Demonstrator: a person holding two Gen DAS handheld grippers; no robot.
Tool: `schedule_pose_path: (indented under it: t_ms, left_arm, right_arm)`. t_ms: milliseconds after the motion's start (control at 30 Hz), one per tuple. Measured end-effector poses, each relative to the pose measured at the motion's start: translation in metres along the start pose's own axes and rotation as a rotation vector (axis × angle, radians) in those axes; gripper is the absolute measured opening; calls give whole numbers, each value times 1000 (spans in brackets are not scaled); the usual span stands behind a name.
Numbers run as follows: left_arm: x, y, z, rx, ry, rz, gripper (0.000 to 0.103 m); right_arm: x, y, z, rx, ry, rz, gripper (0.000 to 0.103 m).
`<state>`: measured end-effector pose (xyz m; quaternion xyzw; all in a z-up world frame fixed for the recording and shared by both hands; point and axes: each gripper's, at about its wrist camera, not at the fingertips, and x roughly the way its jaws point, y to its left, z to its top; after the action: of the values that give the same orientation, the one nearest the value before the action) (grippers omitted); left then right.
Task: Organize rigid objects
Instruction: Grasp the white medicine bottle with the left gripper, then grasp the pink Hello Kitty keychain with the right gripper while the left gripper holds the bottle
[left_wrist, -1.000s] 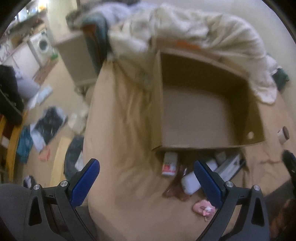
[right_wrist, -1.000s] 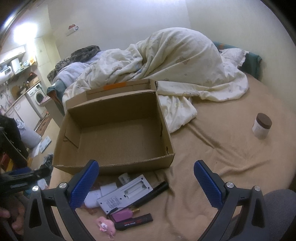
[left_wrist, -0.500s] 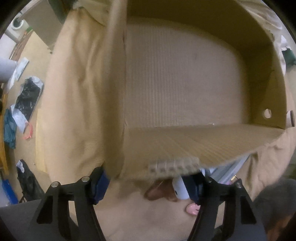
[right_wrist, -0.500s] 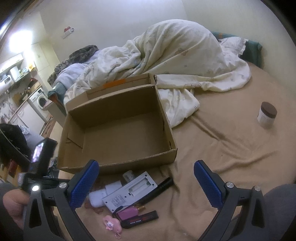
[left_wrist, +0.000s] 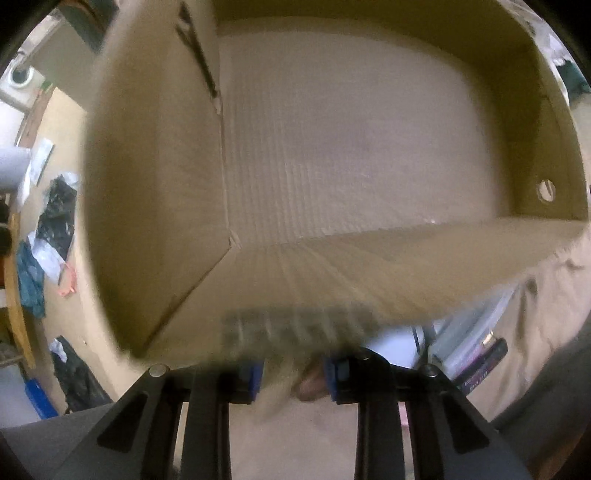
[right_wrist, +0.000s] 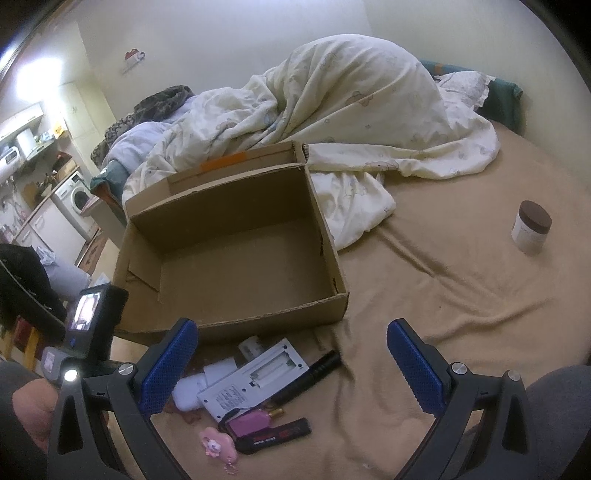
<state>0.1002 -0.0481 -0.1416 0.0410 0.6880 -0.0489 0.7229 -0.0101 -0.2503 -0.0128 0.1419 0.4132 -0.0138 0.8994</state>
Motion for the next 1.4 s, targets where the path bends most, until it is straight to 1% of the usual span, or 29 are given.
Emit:
schedule_pose_path:
  t_ms: [67,133,200,267,333,433,500,533,567,633,700,767,800,833,867,900,933,1067,1133,1233,1300,1367,1400]
  left_arm:
    - [-11,-2,-7,2,-14,-2,24]
    - [-20,-2,-17,10,-43,7,24]
    - [-34,-9,-25,32,-73,-2,24]
    - [-58,-9,-33,44,-109,-18,24]
    - [-75,0,-37,47,-140,-24,24]
    - [-107,16,-48,22,-206,-23,24]
    - [-119,22,-56,-2,-264,6,24]
    - [-115,30,-58,-9,-283,6,24]
    - [-113,35,-60,-19,-293,3,24]
    - [-106,44,-58,-45,-283,-16,24]
    - [-106,47,-61,-72,-271,-43,24]
    - [-105,49,-65,-78,-272,-60,24]
    - [-105,50,-65,-79,-268,-62,24]
    - [-104,51,-65,-80,-264,-66,24]
    - [-102,50,-65,-80,-261,-66,24]
    - [-101,50,-65,-81,-256,-68,24]
    - [-99,50,-65,-84,-250,-77,24]
    - [-98,50,-65,-96,-247,-108,24]
    - [-98,51,-65,-102,-244,-124,24]
    - [-95,53,-63,-118,-222,-151,24]
    - [-95,53,-63,-123,-219,-155,24]
    - [-97,52,-63,-118,-226,-153,24]
    - [-97,51,-64,-115,-228,-150,24]
  right_arm:
    - [0,-2,0,9,3,0,103]
    - [1,-4,0,18,12,3,103]
    - [3,-6,-1,29,28,6,103]
    - [7,-7,-1,39,47,4,103]
    - [12,-7,-2,44,78,16,103]
    - [20,-4,-6,50,155,70,103]
    - [25,-2,-12,62,207,108,103]
    - [26,-3,-16,89,228,147,103]
    - [28,-4,-20,133,256,197,103]
    - [35,1,-31,183,331,251,103]
    - [42,10,-44,212,402,276,103]
    - [53,20,-61,241,485,279,103]
    - [59,24,-71,265,526,284,100]
    - [63,27,-80,289,556,294,93]
    - [71,31,-90,314,599,305,80]
    - [78,34,-98,325,637,303,76]
    - [84,38,-104,324,660,292,76]
    - [98,46,-116,294,662,219,76]
    - [109,45,-120,332,671,238,76]
    - [122,47,-124,352,662,227,77]
    - [122,59,-124,314,651,198,84]
    - [118,75,-125,240,628,137,83]
    - [116,80,-126,232,612,114,82]
